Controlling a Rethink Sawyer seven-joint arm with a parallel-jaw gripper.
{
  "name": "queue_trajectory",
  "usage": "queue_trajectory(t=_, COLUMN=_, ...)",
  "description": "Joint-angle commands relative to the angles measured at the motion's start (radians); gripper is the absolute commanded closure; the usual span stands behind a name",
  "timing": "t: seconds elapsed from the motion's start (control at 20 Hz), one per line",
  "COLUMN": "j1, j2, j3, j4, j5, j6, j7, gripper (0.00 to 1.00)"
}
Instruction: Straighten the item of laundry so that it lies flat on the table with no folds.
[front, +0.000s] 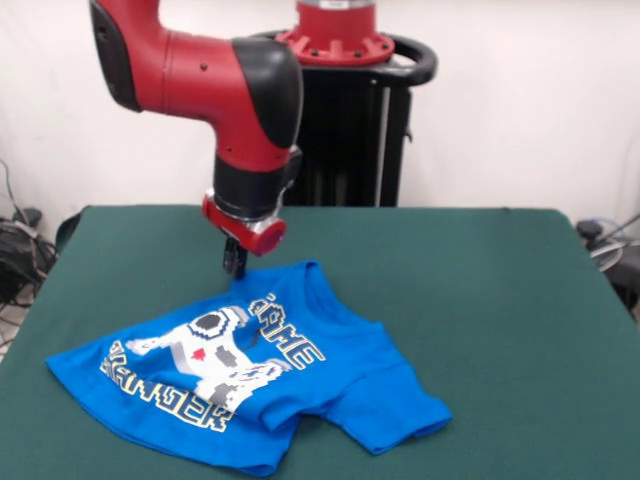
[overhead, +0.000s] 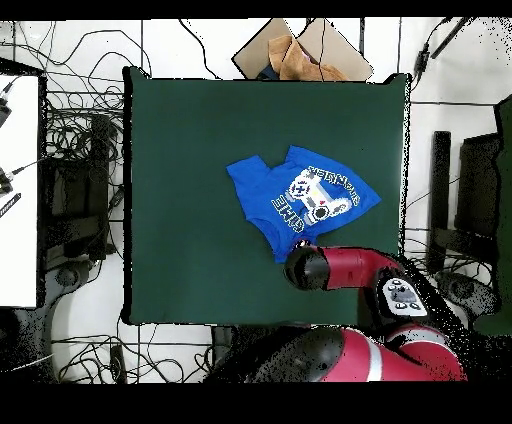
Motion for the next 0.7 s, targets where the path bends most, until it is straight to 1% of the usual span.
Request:
queue_trajectory(t=0.05, j1=-0.076, j2=0.018, j3=0.215, j4=-0.018, j5=0.035, j6=-0.029, j7=-0.061, gripper=1.0)
queue_trajectory(t=0.15, j1=-0.094, j2=0.016, j3=0.244, j4=-0.011, j5=0.046, j6=-0.01, j7=-0.064, gripper=1.0)
queue_trajectory(t=0.3, j1=-0.087, j2=0.006, j3=0.251, j4=-0.011, j5=0.05, j6=0.014, j7=-0.049, gripper=1.0)
queue_trajectory(t=0.5, j1=-0.111, j2=-0.008, j3=0.292, j4=0.003, j5=0.061, j6=0.055, j7=-0.063, gripper=1.0)
queue_trajectory(t=0.7, j1=-0.119, j2=-0.022, j3=0.312, j4=0.006, j5=0.078, j6=0.108, j7=-0.075, gripper=1.0)
